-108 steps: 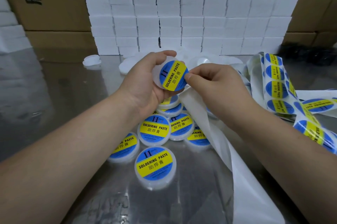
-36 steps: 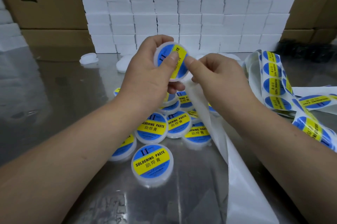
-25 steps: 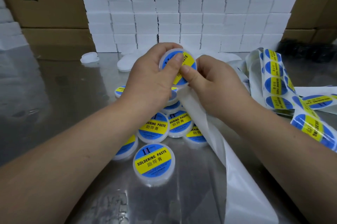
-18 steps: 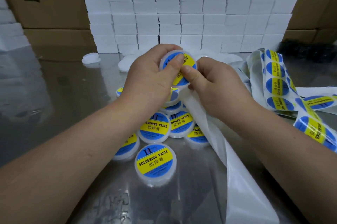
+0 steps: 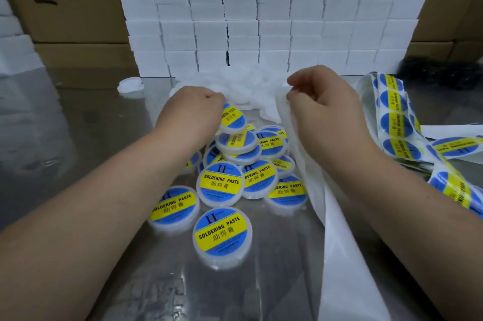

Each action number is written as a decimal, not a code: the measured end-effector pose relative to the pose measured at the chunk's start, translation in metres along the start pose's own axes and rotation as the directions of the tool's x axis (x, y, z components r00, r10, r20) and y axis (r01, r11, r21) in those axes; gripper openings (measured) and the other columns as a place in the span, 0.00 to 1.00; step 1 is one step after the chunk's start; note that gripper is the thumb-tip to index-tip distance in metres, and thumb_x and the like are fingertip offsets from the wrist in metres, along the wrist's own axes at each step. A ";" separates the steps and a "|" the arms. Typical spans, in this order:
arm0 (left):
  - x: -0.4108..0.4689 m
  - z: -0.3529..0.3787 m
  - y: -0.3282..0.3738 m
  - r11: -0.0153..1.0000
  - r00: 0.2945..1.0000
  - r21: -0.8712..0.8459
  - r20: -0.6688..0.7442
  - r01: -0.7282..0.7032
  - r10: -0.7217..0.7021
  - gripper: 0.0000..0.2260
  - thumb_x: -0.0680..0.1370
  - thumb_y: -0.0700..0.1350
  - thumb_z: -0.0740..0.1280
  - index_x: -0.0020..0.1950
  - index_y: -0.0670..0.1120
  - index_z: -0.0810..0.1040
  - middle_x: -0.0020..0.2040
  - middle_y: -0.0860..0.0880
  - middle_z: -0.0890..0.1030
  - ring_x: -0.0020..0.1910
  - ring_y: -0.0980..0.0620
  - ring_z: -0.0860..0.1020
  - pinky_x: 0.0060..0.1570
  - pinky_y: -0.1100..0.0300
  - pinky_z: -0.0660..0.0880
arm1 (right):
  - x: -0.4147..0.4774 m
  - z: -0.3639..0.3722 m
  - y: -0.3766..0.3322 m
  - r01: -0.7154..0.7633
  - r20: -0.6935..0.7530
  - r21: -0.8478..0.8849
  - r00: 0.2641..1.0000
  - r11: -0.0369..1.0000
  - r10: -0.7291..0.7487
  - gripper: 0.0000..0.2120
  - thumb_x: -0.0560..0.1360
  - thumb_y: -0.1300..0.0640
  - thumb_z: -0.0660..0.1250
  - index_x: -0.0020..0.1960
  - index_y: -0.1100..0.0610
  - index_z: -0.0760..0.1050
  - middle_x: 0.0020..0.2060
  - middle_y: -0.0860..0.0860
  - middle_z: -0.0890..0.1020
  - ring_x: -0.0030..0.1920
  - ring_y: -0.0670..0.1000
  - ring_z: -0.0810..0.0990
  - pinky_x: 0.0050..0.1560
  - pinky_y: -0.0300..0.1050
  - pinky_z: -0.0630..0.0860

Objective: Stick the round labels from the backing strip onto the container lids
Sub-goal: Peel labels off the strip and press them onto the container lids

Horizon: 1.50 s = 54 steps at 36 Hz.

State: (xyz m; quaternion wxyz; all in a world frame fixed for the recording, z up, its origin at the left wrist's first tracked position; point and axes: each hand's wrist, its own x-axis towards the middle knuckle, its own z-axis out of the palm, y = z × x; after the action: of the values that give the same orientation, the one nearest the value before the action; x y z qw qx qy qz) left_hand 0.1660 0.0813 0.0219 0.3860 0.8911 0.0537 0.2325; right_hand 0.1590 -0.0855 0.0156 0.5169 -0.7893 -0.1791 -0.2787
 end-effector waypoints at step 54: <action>-0.044 0.005 0.029 0.855 0.868 -0.472 0.309 -0.214 0.388 0.11 0.67 0.46 0.59 0.46 0.57 0.75 0.27 0.52 0.73 0.27 0.54 0.71 0.29 0.65 0.68 | 0.020 -0.014 0.006 -0.439 -0.004 0.544 0.851 0.715 0.525 0.15 0.67 0.71 0.57 0.45 0.53 0.66 0.42 0.55 0.70 0.38 0.55 0.69 0.37 0.51 0.71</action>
State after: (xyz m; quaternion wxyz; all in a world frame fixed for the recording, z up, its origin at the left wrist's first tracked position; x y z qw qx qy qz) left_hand 0.1265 0.0457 0.0232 0.5304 0.8110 -0.2196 0.1134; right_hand 0.1742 -0.1009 0.0287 0.7791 -0.6120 0.0060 -0.1360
